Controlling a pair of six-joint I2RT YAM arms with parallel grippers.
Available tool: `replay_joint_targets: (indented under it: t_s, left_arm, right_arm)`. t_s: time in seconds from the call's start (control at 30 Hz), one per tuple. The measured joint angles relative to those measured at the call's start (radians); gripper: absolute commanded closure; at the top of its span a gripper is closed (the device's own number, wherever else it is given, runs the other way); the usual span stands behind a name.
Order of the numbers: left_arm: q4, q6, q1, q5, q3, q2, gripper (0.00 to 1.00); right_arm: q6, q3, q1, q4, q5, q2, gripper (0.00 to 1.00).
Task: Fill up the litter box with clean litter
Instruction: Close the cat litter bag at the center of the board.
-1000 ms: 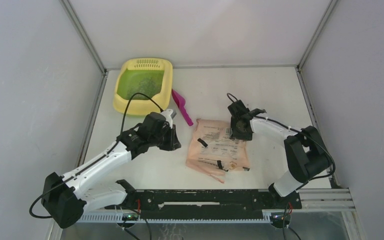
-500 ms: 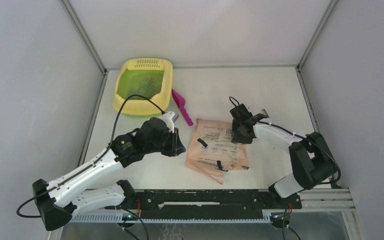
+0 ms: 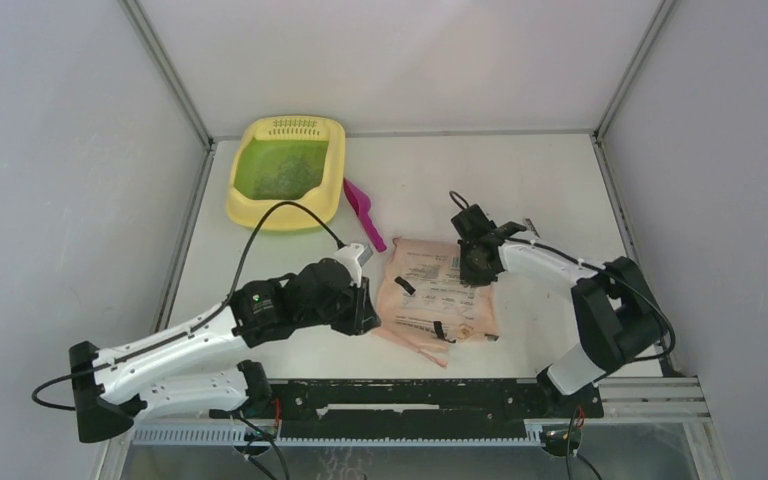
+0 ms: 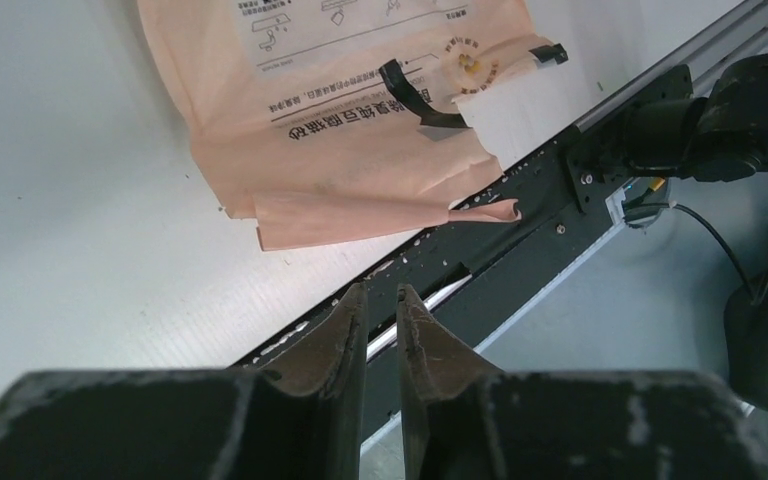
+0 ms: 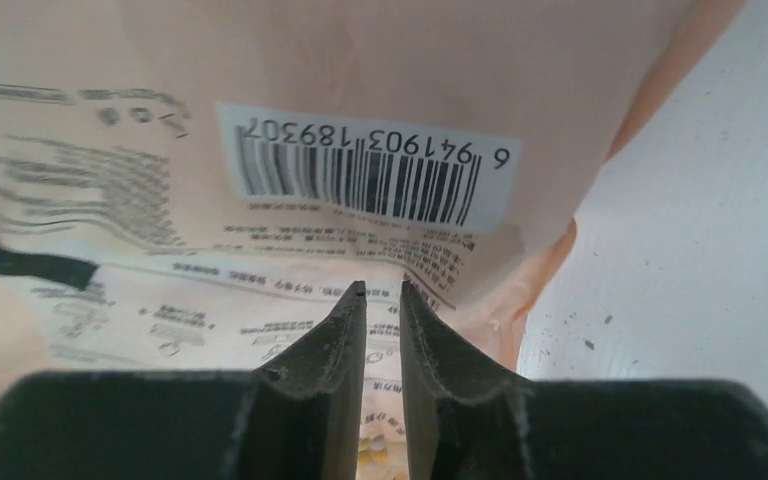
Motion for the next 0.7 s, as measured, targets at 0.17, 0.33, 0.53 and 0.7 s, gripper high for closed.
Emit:
replay_joint_targets:
  t_s: [0.17, 0.33, 0.53, 0.7]
  left_arm:
    - [-0.006, -0.036, -0.063, -0.023, 0.000, 0.008, 0.79]
    - [0.000, -0.065, -0.126, -0.039, 0.000, 0.063, 0.79]
    - [0.004, -0.114, -0.208, -0.072, -0.001, 0.083, 0.79]
    - [0.013, -0.167, -0.284, -0.105, -0.009, 0.083, 0.79]
  right_arm:
    - [0.002, 0.000, 0.001, 0.000, 0.005, 0.109, 0.74]
    - [0.011, -0.018, -0.005, 0.021, 0.001, 0.104, 0.74]
    - [0.014, -0.069, -0.019, 0.035, -0.030, 0.028, 0.73]
    - [0.010, -0.067, -0.023, -0.031, -0.047, -0.176, 0.73]
